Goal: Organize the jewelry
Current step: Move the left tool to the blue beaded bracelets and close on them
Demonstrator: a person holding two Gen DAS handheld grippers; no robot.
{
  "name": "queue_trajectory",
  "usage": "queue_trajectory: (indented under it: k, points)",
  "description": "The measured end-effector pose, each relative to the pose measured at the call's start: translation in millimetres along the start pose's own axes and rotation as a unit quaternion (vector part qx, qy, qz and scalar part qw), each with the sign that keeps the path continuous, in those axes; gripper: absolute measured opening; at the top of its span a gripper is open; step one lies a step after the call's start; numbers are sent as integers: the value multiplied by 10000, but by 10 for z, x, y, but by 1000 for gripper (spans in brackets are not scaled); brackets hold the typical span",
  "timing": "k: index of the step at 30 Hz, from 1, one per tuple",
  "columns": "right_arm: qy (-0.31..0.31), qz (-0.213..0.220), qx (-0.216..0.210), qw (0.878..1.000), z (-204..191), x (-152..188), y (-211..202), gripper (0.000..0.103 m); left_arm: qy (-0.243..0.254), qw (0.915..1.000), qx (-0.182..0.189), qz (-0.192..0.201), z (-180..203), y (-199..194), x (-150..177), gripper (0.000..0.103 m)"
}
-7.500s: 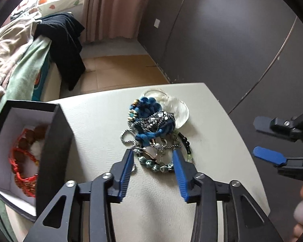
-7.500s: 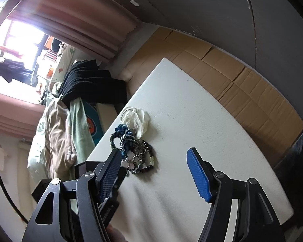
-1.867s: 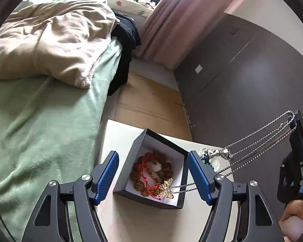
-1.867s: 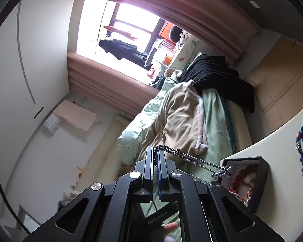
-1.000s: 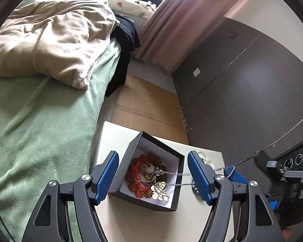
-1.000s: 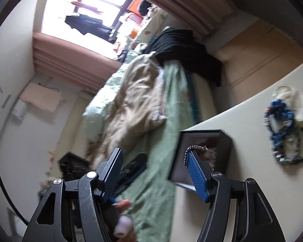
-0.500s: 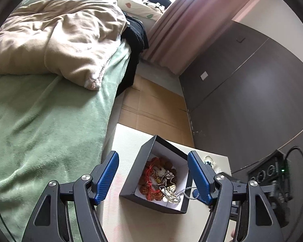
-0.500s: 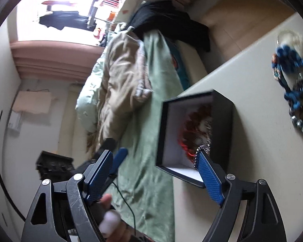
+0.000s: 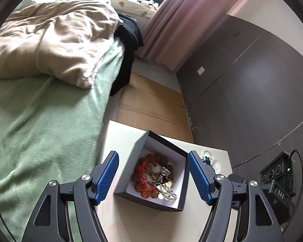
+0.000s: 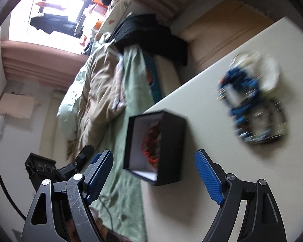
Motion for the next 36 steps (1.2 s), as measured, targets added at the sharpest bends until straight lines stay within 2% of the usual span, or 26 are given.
queue_trajectory:
  k: [4, 11, 18, 24, 28, 34, 36]
  points:
    - [21, 212, 405, 9990, 166, -57, -233, 84, 213, 9998, 59, -26, 182, 62, 59, 71]
    - [39, 325, 813, 9962, 383, -108, -445, 84, 436, 9988, 201, -100, 497, 214, 168, 71]
    - [449, 493, 1236, 9901, 703, -202, -634, 84, 736, 9965, 330, -196, 900, 445, 304, 71]
    - [1052, 483, 1268, 9852, 1018, -239, -764, 83, 1047, 9929, 331, -465, 1213, 736, 399, 61]
    - [1160, 562, 1259, 9836, 1093, -258, -848, 83, 1192, 9899, 203, -735, 1366, 939, 428, 60]
    - [1186, 654, 1259, 9828, 1118, -269, -940, 79, 1461, 9858, -80, -824, 1530, 1174, 435, 56]
    - [1177, 717, 1300, 9819, 1128, -288, -981, 79, 1459, 9850, -153, -910, 1537, 1261, 459, 49]
Point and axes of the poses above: each gripper's, at about its wrist camera, not at the fingertips, and y roughly the way its jaws point, z to its right, x to its underside, the point moved 4 cm from there along y, roughly the way its jaws point, and after that the axes turned 4 degrees about -z, right-handed, at the moved point
